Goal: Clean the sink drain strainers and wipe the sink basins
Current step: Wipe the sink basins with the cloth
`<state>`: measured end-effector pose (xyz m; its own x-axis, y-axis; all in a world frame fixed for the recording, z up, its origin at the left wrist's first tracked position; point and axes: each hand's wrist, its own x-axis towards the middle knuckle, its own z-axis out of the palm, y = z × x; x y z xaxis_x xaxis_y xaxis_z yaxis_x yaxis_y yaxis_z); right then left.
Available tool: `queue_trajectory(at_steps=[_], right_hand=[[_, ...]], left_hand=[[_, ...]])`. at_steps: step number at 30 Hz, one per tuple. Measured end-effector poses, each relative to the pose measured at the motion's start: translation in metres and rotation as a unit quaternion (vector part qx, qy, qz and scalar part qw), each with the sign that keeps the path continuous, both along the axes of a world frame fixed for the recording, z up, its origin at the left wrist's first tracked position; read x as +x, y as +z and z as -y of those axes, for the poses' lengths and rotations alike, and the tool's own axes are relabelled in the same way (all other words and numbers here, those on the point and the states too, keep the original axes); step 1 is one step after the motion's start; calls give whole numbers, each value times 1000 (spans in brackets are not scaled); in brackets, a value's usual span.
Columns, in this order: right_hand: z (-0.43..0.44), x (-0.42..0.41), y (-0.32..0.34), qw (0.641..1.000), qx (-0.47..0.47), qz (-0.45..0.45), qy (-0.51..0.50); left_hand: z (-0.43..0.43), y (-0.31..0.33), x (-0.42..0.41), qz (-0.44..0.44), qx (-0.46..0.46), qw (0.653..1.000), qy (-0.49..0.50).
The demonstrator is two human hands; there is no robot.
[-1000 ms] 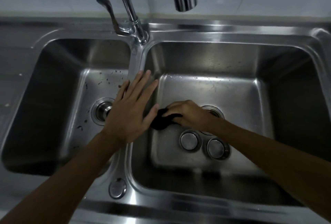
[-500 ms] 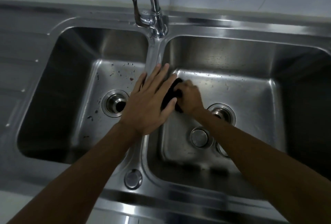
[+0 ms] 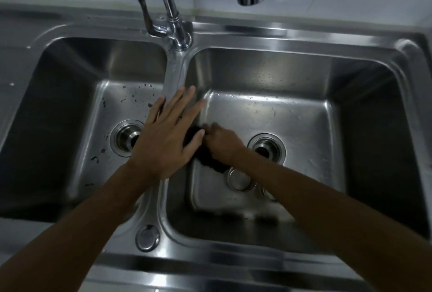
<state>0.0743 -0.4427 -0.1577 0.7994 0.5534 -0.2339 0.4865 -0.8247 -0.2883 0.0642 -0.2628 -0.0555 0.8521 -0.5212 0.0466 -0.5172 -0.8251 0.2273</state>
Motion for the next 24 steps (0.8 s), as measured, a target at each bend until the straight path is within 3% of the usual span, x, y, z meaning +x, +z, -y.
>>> queue_trajectory(at_steps=[4,8,14,18,24], right_hand=[[75,47,-14,988,-50,46,-142],[163,18,-21,970,-85,49,-223],[248,-61,-13,887,-174,-23,-427],[217,-40,31,873,26,-105,-475],[78,-48,121,935,238,-23,-261]], left_hand=[[1,0,1,-4,11,1000,-3],[0,-1,2,-5,17,1000,-2],[0,-3,1,6,24,1000,0],[1,-3,1,-5,36,999,8],[-14,1,-51,-5,32,999,42]])
